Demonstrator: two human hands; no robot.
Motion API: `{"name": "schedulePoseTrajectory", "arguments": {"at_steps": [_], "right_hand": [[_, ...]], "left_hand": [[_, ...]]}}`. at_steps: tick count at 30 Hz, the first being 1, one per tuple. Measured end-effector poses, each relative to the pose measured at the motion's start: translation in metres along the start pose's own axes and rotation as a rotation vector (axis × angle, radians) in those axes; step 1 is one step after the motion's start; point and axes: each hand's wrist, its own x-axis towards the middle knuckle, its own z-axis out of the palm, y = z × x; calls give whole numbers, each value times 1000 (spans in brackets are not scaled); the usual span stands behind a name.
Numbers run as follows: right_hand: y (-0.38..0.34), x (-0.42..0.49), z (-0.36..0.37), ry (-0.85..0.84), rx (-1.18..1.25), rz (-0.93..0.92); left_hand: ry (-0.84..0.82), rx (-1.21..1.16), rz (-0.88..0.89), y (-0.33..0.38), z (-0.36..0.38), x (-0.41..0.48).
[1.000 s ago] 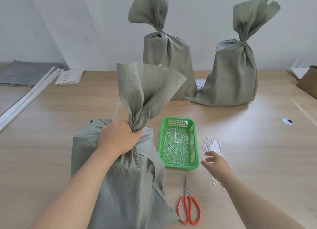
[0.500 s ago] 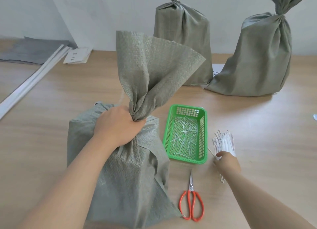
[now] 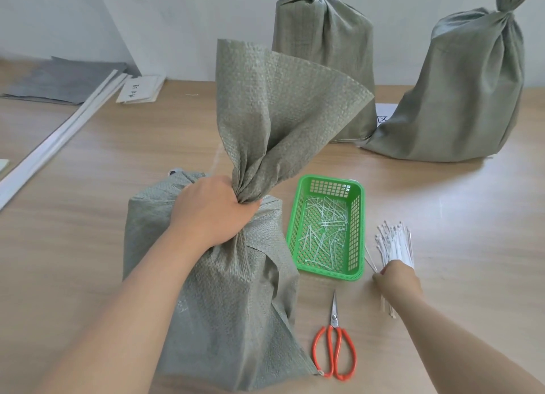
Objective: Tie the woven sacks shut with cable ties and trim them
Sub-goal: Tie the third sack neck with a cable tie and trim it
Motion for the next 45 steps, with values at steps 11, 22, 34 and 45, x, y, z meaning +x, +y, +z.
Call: {"name": "schedulePoseTrajectory", "arguments": {"at_steps": [11,22,34,45], "right_hand": [[-6,-27,-22,40,136,-105],[-33,-76,-59,187,445,-195],[-137,-174,-106,237,1009,-520],[-227,-240,-112,180,1445,-452]], "left_hand": [[-6,32,25,1,-1,-2],[15,34,133,-7,-4,-12],[-120,-463,218,-20,-16,-12],[-253,-782,257,-26,-23,-19]]}}
